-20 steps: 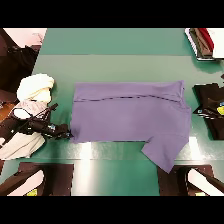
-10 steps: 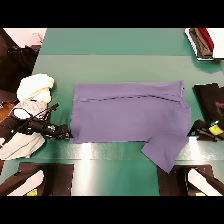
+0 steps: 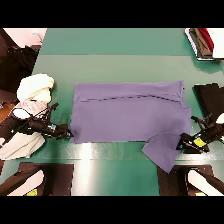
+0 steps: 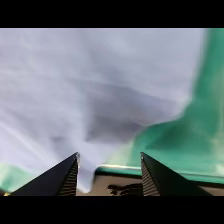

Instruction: Fold the shirts.

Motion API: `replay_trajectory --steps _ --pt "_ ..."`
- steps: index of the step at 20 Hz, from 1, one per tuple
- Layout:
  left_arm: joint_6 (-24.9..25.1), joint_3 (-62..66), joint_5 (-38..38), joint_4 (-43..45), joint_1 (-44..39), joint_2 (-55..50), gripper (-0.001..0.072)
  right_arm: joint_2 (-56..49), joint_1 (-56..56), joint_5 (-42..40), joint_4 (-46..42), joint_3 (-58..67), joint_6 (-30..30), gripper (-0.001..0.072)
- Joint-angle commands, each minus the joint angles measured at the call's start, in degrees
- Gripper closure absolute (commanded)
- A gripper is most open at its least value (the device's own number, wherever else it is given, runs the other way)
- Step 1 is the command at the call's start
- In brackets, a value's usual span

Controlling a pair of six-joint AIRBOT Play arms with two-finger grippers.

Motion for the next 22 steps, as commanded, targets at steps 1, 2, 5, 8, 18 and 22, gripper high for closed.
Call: replay_trajectory --steps 1,2,5,8,18,22 --pt "0.09 0.02 0.00 -0.15 0.04 0.04 0.0685 -1.07 2.93 -5.18 0.92 -0.92 0.52 0.0387" --pt "0.09 0.02 0.00 -0.15 0.04 0.04 0.0684 -0.37 3.04 -5.68 0.81 -0.94 0.50 0.0433" --pt "0.11 0.02 0.04 -0.13 0.04 0.04 0.0685 4.15 2.80 -6.27 0.26 -0.94 0.42 0.0661" --pt "0.07 2.56 -0.46 1.38 0.04 0.04 0.0685 9.86 0.74 -6.23 0.42 -0.94 0.20 0.0697" --pt "-7.02 14.82 -19.04 11.13 0.04 12.92 0.0686 28.46 -3.02 12.98 -5.38 10.54 -1.97 0.0698" --pt "-10.49 14.97 -20.13 10.56 0.04 19.56 0.0685 32.26 -3.02 12.46 -4.90 14.91 -2.89 0.0698"
